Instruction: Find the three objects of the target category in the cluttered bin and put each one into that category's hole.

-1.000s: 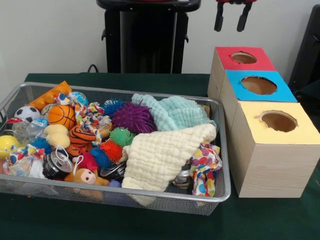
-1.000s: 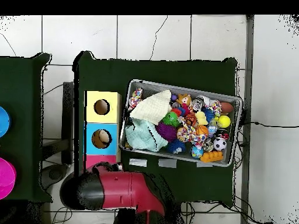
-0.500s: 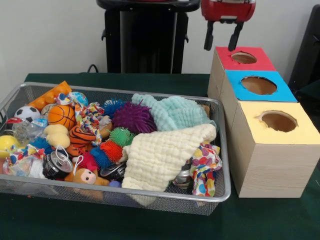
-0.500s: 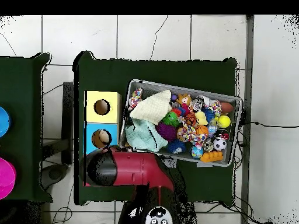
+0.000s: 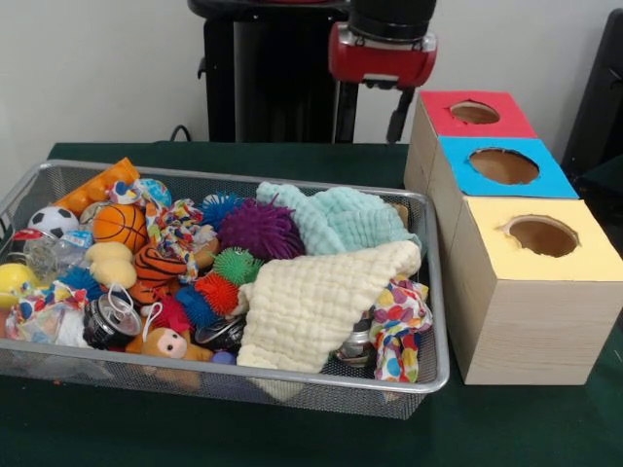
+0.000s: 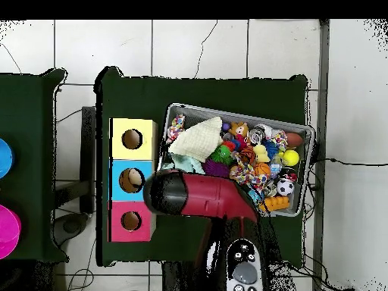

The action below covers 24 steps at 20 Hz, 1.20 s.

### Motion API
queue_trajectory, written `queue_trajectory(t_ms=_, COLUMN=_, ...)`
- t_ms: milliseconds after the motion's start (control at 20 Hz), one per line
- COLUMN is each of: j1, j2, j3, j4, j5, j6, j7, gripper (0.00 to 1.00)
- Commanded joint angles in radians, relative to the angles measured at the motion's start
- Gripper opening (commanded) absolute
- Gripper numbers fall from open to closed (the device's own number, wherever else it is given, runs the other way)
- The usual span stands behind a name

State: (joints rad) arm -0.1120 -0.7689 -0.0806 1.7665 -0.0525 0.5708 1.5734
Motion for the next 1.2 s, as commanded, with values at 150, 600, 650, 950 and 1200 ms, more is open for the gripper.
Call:
queue_trajectory(t_ms=150, j1=-0.088, j2=0.142, j3=0.090, j4=-0.202, j5=-0.105, j6=0.084, j7=-0.067, gripper=1.00)
queue_trajectory(t_ms=600, j1=-0.138, j2=0.242, j3=0.123, j4=-0.325, j5=-0.146, j6=0.069, j7=-0.080, gripper=1.00)
queue_trajectory(t_ms=650, j1=-0.144, j2=0.258, j3=0.129, j4=-0.343, j5=-0.149, j6=0.067, j7=-0.082, gripper=1.00)
queue_trajectory(t_ms=950, j1=-0.155, j2=0.287, j3=0.131, j4=-0.398, j5=-0.170, j6=0.082, j7=-0.073, gripper=1.00)
queue_trajectory(t_ms=1200, j1=-0.180, j2=0.324, j3=0.156, j4=-0.446, j5=-0.185, j6=0.059, j7=-0.086, gripper=1.00)
